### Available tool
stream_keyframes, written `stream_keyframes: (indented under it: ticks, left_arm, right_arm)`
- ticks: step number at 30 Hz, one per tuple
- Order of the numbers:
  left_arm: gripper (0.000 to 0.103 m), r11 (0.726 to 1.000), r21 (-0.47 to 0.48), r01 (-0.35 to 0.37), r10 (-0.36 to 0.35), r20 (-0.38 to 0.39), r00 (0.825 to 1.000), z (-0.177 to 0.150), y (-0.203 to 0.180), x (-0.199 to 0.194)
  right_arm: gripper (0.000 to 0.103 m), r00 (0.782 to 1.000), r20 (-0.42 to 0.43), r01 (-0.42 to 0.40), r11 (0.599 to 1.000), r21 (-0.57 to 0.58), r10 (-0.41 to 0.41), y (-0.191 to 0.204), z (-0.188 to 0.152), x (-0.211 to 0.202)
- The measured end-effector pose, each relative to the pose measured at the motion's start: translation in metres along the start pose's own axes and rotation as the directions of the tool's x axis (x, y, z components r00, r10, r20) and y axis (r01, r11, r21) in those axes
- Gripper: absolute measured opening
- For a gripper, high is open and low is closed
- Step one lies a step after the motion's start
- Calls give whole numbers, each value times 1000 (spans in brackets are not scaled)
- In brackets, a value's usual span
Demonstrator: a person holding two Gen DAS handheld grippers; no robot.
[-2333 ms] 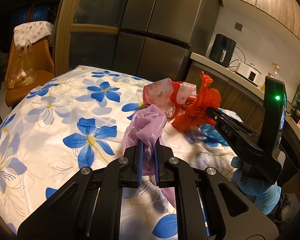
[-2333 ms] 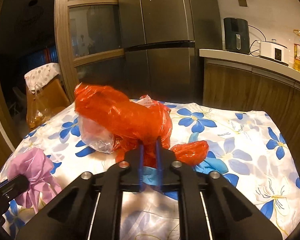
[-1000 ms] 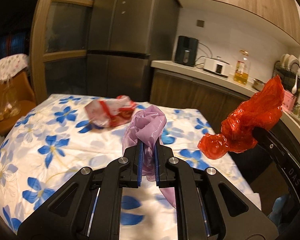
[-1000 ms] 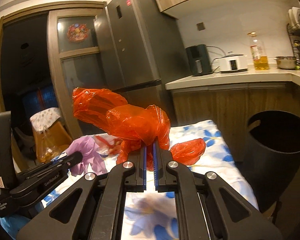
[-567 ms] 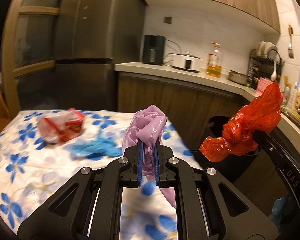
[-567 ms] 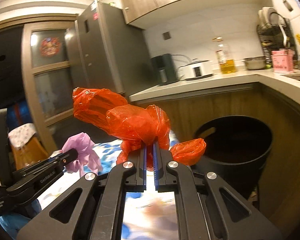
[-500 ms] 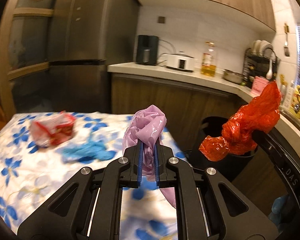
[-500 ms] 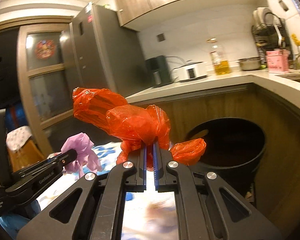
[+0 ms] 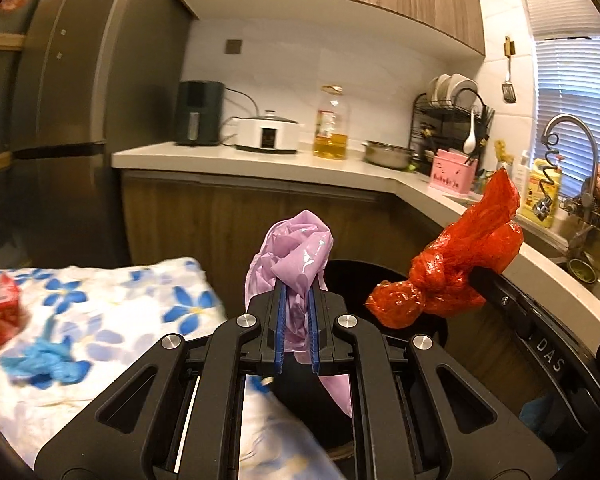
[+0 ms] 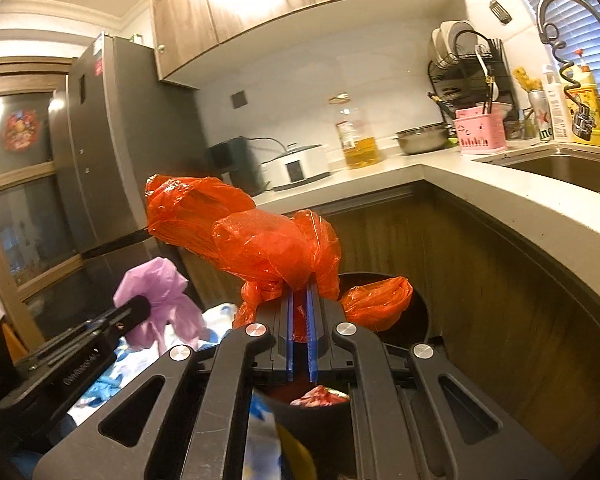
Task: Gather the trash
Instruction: 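Open both tools over the bin to drop the glove and bag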
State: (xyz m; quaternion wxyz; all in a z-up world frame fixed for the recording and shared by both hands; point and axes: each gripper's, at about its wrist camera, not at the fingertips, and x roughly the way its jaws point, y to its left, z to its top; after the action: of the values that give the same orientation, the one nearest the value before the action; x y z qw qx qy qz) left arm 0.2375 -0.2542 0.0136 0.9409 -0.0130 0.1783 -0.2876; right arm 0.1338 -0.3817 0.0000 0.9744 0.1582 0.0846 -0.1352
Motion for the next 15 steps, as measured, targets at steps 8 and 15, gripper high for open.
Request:
stream_keyframes:
  ticks: [8,15]
  left_arm:
    - [9,998,-6,56,-56,-21,998,0,-11,40]
    - [9,997,8,79,-78,-45,996,-4,-20,61]
  right_arm:
    - [7,999,-42,30,999,27,-29,-17,2,28]
    - [9,997,-65,38,999,21,-37,-26,3,42]
